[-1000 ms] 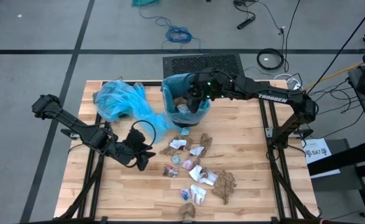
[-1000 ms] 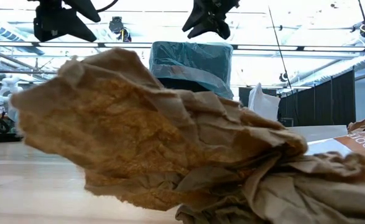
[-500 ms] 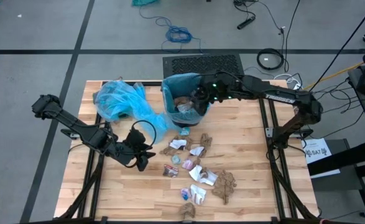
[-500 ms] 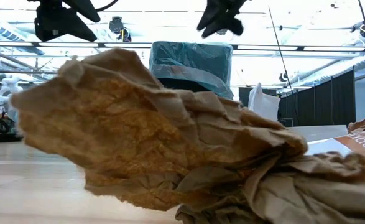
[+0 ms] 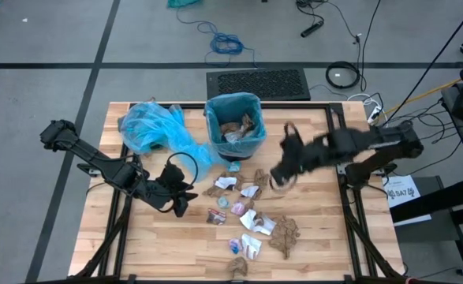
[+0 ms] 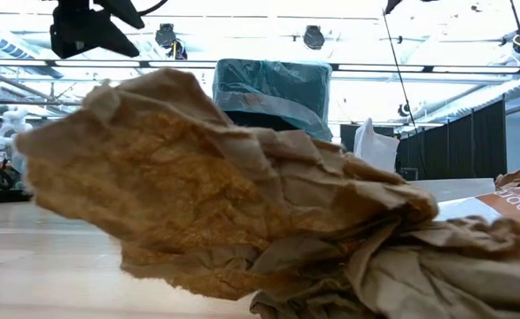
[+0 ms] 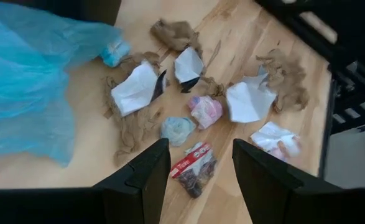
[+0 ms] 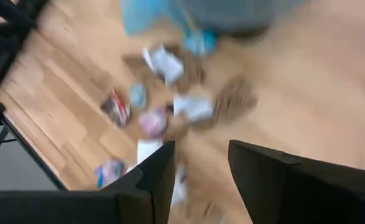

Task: Place trash/remove bag and relplace
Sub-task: Put the brown paper into the trash bin

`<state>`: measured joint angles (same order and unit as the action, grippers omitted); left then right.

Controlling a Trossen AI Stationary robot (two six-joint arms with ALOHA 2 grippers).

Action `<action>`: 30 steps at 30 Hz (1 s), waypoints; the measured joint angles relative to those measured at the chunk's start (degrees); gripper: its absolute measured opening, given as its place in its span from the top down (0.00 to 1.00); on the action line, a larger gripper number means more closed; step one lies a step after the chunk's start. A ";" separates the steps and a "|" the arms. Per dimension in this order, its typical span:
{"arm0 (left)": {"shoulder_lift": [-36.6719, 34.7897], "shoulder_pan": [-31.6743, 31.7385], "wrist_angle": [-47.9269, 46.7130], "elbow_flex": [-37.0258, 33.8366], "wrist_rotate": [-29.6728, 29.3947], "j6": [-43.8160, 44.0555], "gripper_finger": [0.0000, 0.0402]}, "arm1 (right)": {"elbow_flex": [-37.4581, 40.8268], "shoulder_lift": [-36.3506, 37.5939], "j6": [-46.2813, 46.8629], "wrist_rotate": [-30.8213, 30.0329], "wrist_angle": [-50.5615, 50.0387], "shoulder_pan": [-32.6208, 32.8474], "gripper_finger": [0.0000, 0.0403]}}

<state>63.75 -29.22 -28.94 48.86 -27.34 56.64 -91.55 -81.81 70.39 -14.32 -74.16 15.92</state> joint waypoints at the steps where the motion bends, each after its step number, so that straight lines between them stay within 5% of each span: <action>1: 0.00 -0.01 0.95 0.00 -0.06 0.00 0.56 | 0.00 -0.93 4.88 -0.73 -0.89 2.91 0.65; 7: 0.00 -0.06 5.53 0.00 3.26 -0.01 0.56 | 0.02 -7.88 30.13 -1.87 -2.14 17.33 0.65; 13: 0.00 -0.08 6.50 0.00 6.64 -0.02 0.56 | 0.09 -14.50 44.91 2.09 -2.35 24.36 0.65; 22: 0.00 -1.71 6.50 0.00 9.69 -0.02 0.56 | 0.64 -21.46 47.29 6.88 -0.53 26.00 0.66; 30: 0.00 -3.60 6.87 0.00 9.67 0.58 0.56 | 14.54 -18.81 46.55 8.55 14.50 25.10 0.76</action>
<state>63.75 -32.81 -22.07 48.86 -17.67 57.22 -77.00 -100.61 116.94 -5.77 -59.66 41.02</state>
